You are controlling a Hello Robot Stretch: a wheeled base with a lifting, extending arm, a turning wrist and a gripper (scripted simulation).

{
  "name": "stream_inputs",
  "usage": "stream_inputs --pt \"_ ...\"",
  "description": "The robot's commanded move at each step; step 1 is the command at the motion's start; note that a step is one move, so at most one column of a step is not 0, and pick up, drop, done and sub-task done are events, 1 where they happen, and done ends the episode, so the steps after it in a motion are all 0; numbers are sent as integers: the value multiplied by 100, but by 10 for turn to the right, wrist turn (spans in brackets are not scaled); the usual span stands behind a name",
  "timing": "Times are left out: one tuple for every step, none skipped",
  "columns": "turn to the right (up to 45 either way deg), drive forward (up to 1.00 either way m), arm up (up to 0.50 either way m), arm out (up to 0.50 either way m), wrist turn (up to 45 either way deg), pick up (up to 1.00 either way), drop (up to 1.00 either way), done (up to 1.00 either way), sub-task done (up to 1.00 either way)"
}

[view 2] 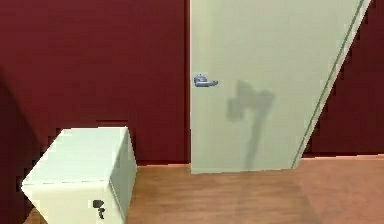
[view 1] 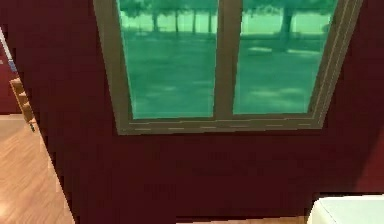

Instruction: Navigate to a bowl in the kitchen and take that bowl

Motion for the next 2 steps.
stream_inputs --pt "390 0 0 0 0 0 0 0 0" --pt "0 20 0 0 0 0 0 0 0"
